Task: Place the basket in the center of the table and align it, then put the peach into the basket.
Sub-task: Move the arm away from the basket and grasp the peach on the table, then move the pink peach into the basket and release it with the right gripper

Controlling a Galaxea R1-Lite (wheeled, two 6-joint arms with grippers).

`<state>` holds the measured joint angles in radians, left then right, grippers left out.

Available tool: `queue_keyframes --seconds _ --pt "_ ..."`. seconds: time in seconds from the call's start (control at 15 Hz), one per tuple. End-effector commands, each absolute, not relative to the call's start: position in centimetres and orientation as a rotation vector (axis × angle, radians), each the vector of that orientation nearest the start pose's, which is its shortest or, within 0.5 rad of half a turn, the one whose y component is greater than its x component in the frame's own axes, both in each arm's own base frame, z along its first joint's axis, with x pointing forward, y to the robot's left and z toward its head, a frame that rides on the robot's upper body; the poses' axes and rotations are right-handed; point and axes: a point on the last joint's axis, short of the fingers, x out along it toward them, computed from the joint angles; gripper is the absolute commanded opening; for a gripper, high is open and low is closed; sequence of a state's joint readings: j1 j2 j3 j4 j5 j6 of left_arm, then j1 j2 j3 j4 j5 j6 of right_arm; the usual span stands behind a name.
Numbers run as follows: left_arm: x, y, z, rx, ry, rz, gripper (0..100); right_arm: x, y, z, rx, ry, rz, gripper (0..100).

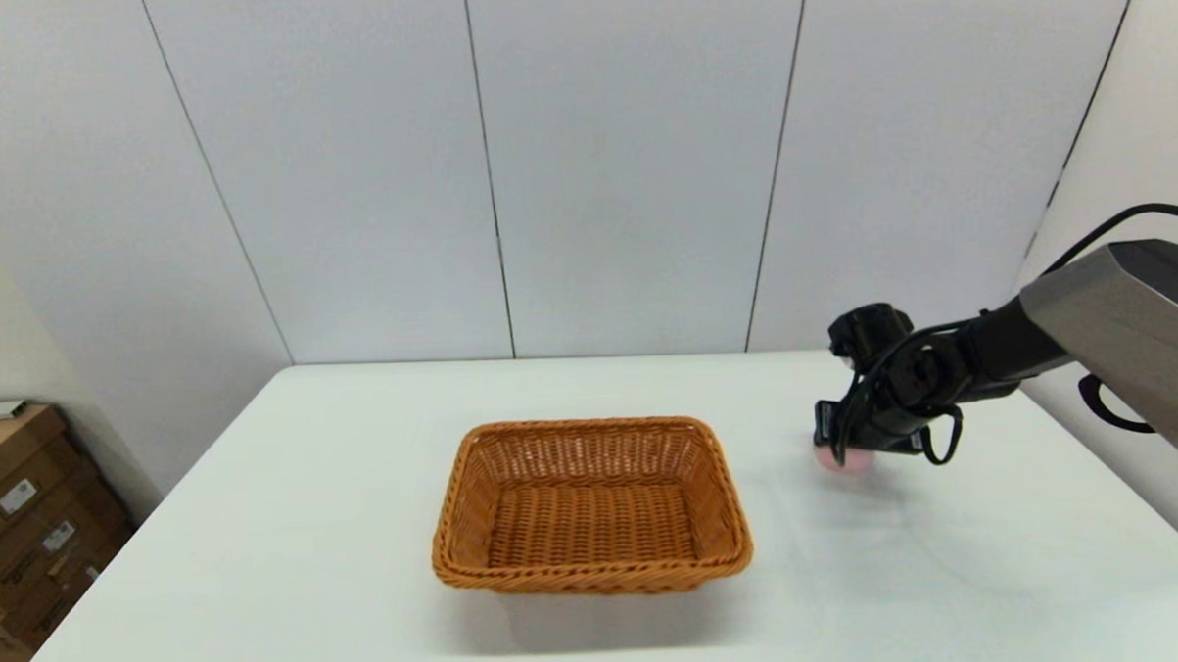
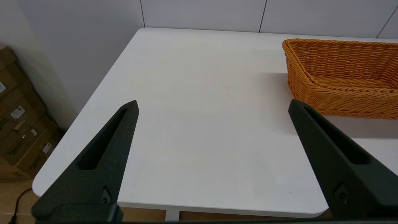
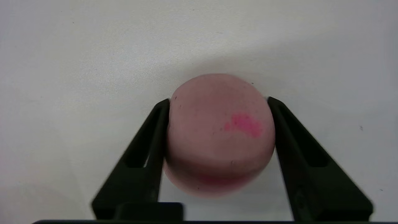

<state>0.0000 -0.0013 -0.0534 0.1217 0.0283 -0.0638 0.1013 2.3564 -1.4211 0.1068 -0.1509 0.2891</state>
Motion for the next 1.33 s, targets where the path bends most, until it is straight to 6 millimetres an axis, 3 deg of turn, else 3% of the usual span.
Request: queue_keyframes --seconds 0.07,0.2,0.47,0.67,0.8,1.0,1.13,1.33 --pt "-2.7 0.1 7.8 -0.063 0.067 0.031 100 42.5 3.6 4.0 0.145 0.993 -0.199 0" --pt "-2.7 0.1 7.8 -0.063 0.067 0.031 100 42.2 3.2 5.5 0.158 0.988 -0.200 0" --pt "-2.7 0.1 7.8 -0.065 0.067 0.031 100 40.1 2.9 11.3 0.203 0.934 -0.170 0" --pt "-2.7 0.1 7.7 -0.065 0.068 0.031 100 37.1 5.0 16.1 0.249 0.911 -0.069 0" --pt "-2.7 0.1 7.8 -0.065 0.067 0.031 100 34.8 8.0 18.6 0.234 0.901 0.018 0" --pt "-2.7 0.1 7.8 -0.065 0.067 0.031 100 32.0 13.3 20.3 0.158 0.923 0.169 0" --pt "-2.7 0.1 7.8 -0.065 0.066 0.033 100 30.9 16.5 20.3 0.109 0.938 0.250 0" --pt "-2.7 0.1 7.7 -0.065 0.068 0.031 100 29.8 21.0 18.1 0.026 1.004 0.347 0"
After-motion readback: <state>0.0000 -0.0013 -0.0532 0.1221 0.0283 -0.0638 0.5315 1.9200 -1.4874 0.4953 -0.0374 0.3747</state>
